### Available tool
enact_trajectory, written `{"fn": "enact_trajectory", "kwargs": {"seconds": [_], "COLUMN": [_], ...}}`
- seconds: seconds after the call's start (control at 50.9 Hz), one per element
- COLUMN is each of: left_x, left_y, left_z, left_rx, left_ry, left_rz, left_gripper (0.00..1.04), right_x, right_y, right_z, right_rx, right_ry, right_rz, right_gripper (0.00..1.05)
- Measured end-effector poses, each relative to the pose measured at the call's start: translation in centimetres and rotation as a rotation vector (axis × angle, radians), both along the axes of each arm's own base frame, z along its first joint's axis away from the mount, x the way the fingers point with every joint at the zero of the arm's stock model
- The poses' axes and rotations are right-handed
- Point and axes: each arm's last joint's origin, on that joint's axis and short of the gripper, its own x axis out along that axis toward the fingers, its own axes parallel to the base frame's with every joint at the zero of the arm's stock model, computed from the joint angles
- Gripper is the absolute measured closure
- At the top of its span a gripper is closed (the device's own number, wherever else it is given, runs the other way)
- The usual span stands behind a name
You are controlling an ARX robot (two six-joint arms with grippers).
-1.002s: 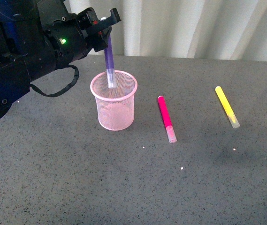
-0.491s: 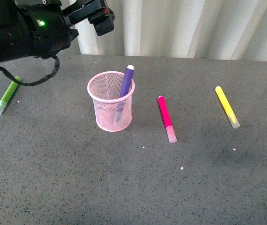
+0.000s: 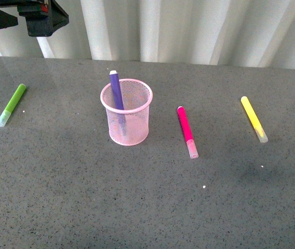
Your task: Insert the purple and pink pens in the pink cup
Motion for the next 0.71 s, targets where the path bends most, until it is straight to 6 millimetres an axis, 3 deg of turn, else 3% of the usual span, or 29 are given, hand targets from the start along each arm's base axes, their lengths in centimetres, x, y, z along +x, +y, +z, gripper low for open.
{"fn": "enact_trajectory", "kwargs": {"seconds": [0.098, 0.216, 0.373, 0.53, 0.707], "left_x": [-1.3, -4.2, -7.1, -10.5, -13.0], "left_y": [0.3, 1.2, 2.1, 2.9, 4.0], "left_z": [-1.3, -1.3, -0.8, -2.4, -2.3], "left_rx": [0.06, 0.034, 0.026, 0.029, 0.029], "left_ry": [-0.243, -0.404, -0.448, -0.426, -0.432], "left_rz": [0.222, 0.278, 0.292, 0.29, 0.281], "left_gripper": [0.24, 0.44, 0.67, 1.01, 1.01], "right_x": [0.0, 0.0, 0.0, 0.0, 0.0], "right_y": [0.0, 0.0, 0.0, 0.0, 0.0], "right_z": [0.0, 0.0, 0.0, 0.0, 0.0], "right_rx": [0.0, 0.0, 0.0, 0.0, 0.0], "right_ry": [0.0, 0.0, 0.0, 0.0, 0.0], "right_rz": [0.0, -0.002, -0.002, -0.002, -0.002], "right_gripper": [0.07, 0.07, 0.07, 0.07, 0.07]}}
